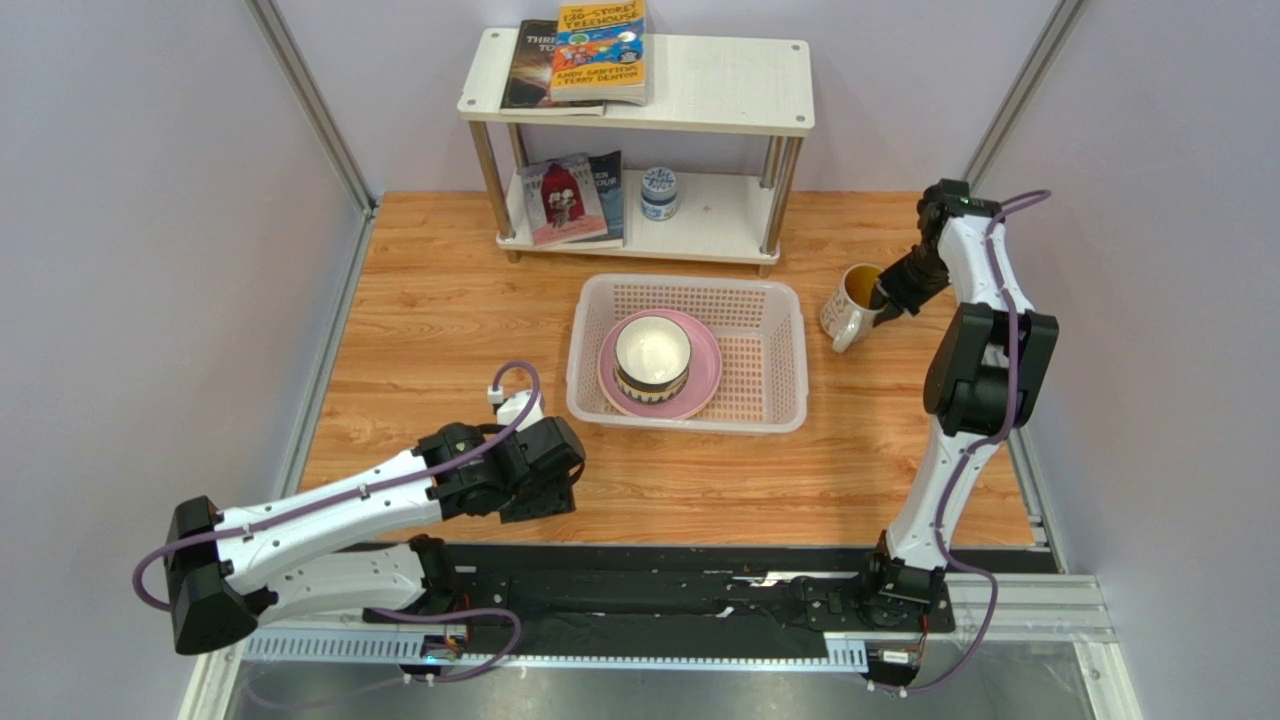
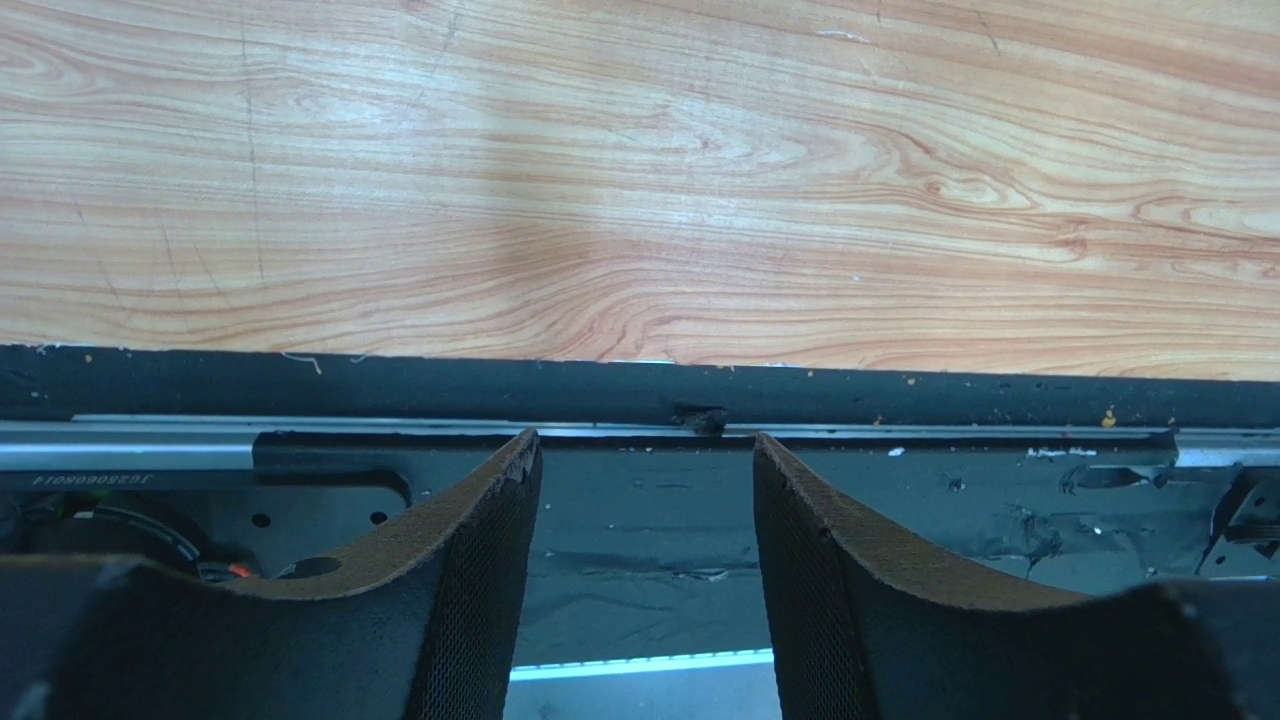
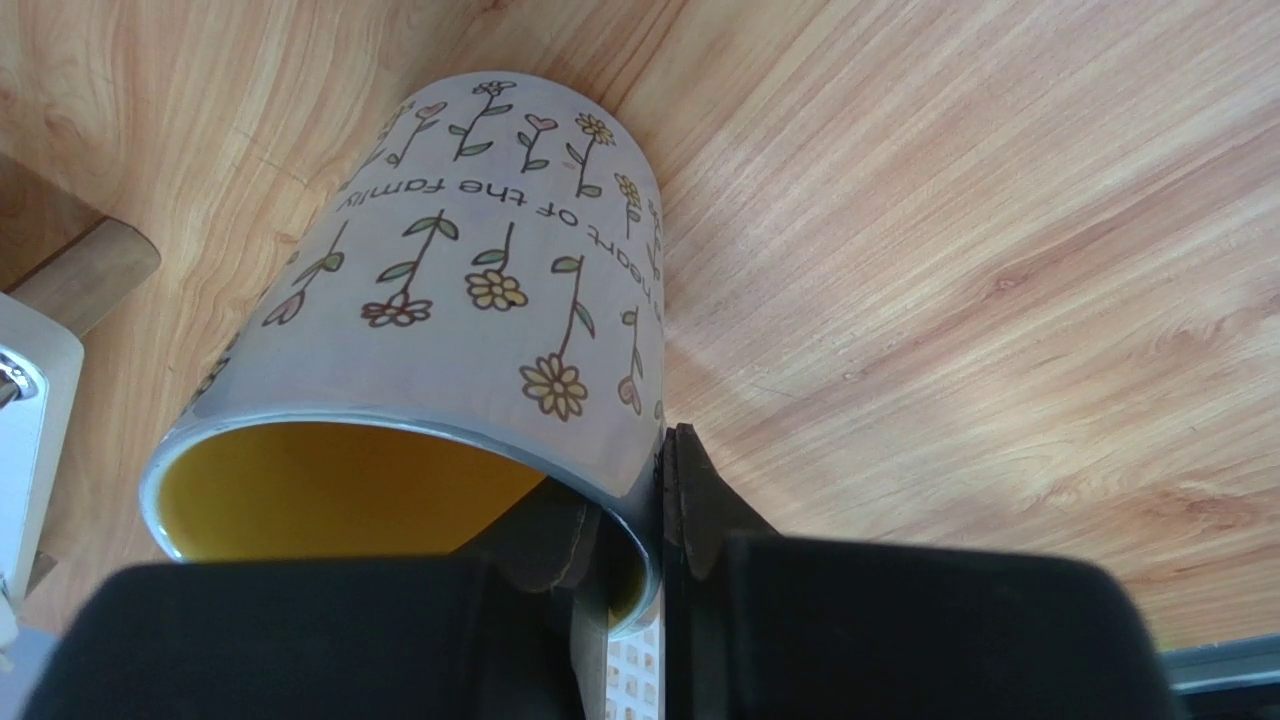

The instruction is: Place the mixed dishes into the plastic bin

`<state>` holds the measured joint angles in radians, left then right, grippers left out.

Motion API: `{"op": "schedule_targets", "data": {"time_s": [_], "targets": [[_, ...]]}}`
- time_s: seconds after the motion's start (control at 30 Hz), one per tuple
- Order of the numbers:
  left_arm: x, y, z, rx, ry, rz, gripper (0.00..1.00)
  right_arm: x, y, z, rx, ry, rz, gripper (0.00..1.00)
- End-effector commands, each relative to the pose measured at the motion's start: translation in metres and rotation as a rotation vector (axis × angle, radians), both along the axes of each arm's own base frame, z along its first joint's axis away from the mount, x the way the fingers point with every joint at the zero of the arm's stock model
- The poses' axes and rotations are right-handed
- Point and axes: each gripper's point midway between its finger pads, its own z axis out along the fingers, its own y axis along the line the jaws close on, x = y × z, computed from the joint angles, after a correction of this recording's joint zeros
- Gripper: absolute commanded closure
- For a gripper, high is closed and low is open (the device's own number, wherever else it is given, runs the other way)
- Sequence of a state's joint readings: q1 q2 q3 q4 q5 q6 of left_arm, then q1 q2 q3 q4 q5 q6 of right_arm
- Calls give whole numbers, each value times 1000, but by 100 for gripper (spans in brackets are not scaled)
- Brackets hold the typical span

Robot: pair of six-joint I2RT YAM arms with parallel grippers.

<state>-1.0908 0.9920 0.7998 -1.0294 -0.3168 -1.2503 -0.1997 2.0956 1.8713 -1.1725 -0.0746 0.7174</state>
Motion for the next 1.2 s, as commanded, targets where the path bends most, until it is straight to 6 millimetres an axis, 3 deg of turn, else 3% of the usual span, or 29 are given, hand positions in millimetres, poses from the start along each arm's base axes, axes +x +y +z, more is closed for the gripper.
{"op": "schedule_targets", "data": {"time_s": [0.0, 0.13, 0.17, 0.23, 0.27, 0.33, 0.47, 0.6, 0.7, 0.73, 0.8, 0.83, 1.03, 1.17], "targets": [[4, 1, 12, -16, -26, 12, 41, 10, -3, 14, -1, -44, 16, 100], [2, 3, 9, -30, -26, 24, 41, 7, -3, 41, -25, -99, 40, 100], [2, 3, 7, -33, -25, 26, 41, 4, -1, 62, -42, -143, 58, 100], [2, 2, 5, -36, -23, 26, 41, -5, -2, 85, -118, -179, 115, 100], [2, 0, 5, -42, -24, 24, 41, -10, 5, 106, -138, -231, 147, 100], [3, -2, 4, -38, -23, 18, 41, -23, 16, 124, -129, -260, 193, 100], [5, -9, 4, -34, -16, 3, 41, -53, 49, 182, -95, -401, 281, 100], [6, -13, 5, -29, -12, -2, 41, -72, 84, 214, -57, -478, 372, 100], [7, -15, 6, -34, -16, -5, 41, -84, 110, 202, -35, -435, 455, 100], [8, -15, 7, -33, -17, -5, 41, -91, 123, 187, -13, -391, 492, 100], [8, -15, 8, -37, -18, -2, 41, -96, 135, 177, -19, -387, 520, 100], [8, -15, 8, -38, -17, 2, 41, -104, 145, 161, -14, -347, 543, 100], [5, -13, 8, -35, -7, 3, 41, -108, 162, 116, 5, -279, 554, 100], [5, -12, 8, -35, -8, 6, 41, -98, 166, 105, -19, -253, 563, 100]]}}
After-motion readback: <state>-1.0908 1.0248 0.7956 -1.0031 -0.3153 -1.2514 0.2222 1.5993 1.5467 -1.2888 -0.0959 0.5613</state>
